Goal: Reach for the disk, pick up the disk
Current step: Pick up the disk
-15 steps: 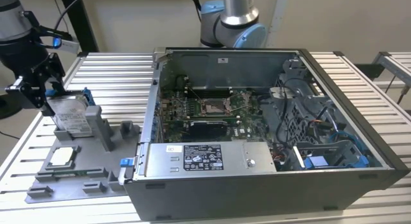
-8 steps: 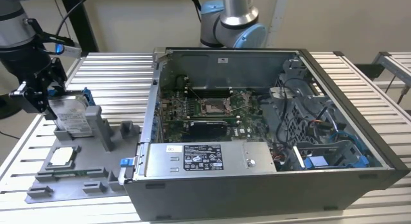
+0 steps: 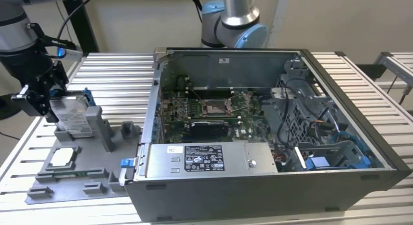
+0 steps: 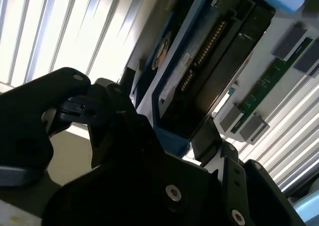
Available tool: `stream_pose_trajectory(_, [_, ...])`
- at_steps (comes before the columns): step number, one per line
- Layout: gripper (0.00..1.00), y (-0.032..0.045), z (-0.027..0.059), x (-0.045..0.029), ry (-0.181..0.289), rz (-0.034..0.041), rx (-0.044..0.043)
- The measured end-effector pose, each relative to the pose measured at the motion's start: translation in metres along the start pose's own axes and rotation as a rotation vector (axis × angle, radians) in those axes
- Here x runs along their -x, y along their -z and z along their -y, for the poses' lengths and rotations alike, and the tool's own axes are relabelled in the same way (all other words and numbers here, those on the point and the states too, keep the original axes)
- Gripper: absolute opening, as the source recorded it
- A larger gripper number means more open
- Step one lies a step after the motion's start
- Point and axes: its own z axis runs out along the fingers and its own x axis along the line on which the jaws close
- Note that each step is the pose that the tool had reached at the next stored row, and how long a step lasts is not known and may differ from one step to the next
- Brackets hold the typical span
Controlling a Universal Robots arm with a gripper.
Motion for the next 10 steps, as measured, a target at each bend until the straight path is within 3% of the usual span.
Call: stream_pose_trajectory(10, [1.00,-0.0031,-0.0001,0.0003,0.000,0.0000,-0.0001])
